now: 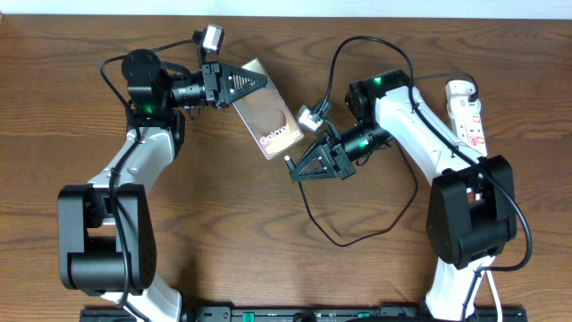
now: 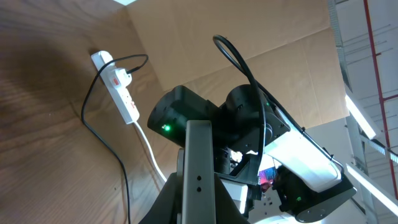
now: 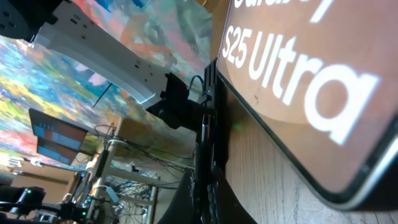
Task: Plug charger to phone and switch on socket
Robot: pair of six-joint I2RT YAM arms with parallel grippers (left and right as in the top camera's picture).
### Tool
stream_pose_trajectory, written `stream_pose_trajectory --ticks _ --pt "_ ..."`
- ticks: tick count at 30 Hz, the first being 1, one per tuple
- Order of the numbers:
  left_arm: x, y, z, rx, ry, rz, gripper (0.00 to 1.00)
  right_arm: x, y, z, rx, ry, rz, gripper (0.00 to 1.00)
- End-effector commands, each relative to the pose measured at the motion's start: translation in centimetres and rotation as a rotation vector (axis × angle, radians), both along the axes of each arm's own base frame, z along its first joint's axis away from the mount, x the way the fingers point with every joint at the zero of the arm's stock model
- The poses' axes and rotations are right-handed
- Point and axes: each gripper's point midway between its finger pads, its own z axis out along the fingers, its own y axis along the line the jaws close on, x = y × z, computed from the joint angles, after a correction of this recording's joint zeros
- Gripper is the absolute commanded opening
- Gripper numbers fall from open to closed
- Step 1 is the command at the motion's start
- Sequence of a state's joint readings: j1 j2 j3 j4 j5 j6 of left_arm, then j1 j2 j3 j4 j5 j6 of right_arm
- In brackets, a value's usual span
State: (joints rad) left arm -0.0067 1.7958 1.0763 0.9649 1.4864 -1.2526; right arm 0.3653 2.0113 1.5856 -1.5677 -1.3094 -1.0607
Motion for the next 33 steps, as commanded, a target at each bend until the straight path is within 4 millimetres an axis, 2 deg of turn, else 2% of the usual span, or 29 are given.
stream_pose_trajectory --ticks 1,12,33 --pt "0.0 0.1 1.2 -0.001 -0.032 -0.002 0.07 0.2 0.3 0.7 0.035 -0.041 0.003 0.01" --pt "-0.1 0.0 1.2 -0.007 0.031 -0.013 0.07 1.5 -1.0 0.5 0.014 -0.024 -0.047 0.01" --pt "0.2 0.1 1.3 -0.009 0.008 0.009 0.07 1.6 -0.5 1.1 0.050 -0.016 -0.056 0.01"
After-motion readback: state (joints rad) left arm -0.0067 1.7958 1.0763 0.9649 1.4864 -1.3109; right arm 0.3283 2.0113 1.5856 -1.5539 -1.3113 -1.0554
